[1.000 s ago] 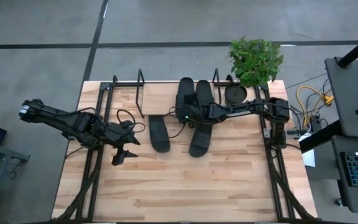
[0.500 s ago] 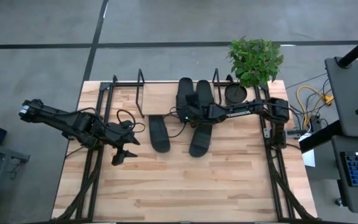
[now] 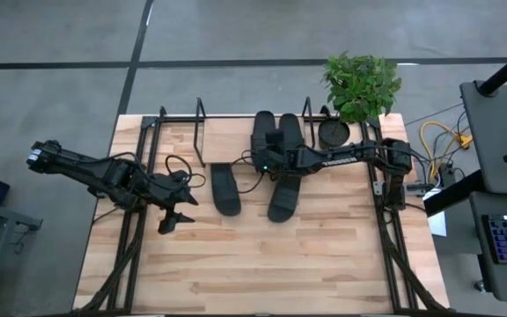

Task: Pick and place slides into the shelf
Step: Put the bottom left black slides on the shelf

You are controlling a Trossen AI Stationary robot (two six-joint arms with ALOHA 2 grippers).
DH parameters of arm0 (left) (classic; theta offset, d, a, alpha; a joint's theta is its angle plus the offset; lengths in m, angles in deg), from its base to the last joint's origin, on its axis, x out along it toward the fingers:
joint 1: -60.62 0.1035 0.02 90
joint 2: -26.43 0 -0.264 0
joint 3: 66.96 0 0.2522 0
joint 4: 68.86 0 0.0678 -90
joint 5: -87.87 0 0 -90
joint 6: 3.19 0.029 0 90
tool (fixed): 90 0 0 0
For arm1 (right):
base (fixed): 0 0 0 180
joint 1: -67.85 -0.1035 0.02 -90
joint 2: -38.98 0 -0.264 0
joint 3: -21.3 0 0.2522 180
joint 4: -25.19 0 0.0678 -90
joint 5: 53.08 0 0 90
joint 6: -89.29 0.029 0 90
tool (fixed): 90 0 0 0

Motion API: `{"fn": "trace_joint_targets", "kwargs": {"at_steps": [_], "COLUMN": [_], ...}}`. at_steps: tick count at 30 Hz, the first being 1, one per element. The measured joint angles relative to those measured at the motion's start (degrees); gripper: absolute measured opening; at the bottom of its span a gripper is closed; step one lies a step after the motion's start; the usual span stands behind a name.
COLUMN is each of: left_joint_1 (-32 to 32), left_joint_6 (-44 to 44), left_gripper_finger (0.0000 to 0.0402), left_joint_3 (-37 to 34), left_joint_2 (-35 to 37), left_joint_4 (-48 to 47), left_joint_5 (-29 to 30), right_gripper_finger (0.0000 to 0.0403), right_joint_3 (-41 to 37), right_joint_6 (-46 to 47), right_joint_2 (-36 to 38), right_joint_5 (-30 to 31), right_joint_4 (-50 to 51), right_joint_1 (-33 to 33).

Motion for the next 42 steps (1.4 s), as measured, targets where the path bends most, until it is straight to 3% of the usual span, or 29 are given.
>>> {"fn": "trace_joint_targets", "kwargs": {"at_steps": [14,29,38,42], "left_joint_1": [0.0,0.0,0.0,0.0], "left_joint_6": [0.0,-1.4,-1.5,-1.5], "left_gripper_finger": [0.0249,0.0249,0.0249,0.0249], "left_joint_3": [0.0,0.0,0.0,0.0], "left_joint_2": [0.0,0.0,0.0,0.0], "left_joint_4": [0.0,0.0,0.0,0.0], "left_joint_5": [0.0,-0.2,-0.6,-0.6], "right_gripper_finger": [0.0017,0.0161,0.0196,0.0198], "right_joint_3": [0.3,0.3,7.3,11.2], "right_joint_6": [3.8,5.9,13.0,17.3], "right_joint_2": [0.2,0.4,0.6,1.6], "right_joint_5": [0.3,-0.6,-0.8,-7.3], "right_joint_4": [1.0,2.1,12.1,17.3], "right_joint_1": [-0.7,-0.7,-1.0,-0.9]}}
